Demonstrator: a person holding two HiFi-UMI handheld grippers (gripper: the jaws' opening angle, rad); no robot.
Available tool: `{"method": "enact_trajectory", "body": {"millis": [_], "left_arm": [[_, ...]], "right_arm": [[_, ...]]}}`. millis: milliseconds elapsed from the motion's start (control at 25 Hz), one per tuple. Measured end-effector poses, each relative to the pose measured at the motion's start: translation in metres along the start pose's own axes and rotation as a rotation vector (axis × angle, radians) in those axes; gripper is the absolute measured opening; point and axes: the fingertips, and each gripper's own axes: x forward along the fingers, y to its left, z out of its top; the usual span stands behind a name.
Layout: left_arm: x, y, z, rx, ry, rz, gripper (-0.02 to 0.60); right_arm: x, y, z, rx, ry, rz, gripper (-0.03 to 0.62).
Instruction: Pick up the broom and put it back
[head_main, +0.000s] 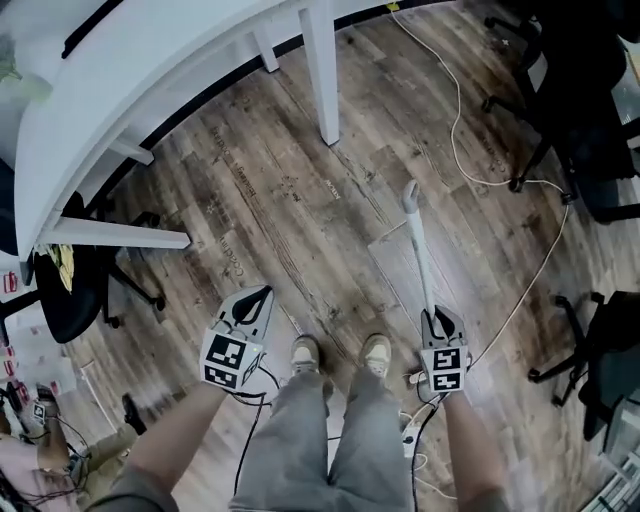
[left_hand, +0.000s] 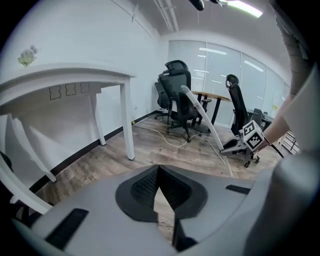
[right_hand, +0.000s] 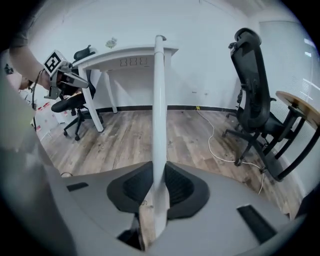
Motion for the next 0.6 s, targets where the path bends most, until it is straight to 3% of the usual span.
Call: {"method": "enact_trajectory", "body": {"millis": [320,600], "left_arm": [[-0.084,-0.018,0.065,-0.023,-0.022,-0.005,0.015],[-0.154,-0.007,0.151,-0.053,-0.11,0.051,0.015]], "right_arm": [[-0.102,0.004,0.076,0.059,-0.114,-0.035,0.092],[-0.191,0.022,0.204,-0.015,-0.31,0.008,0.094]]}}
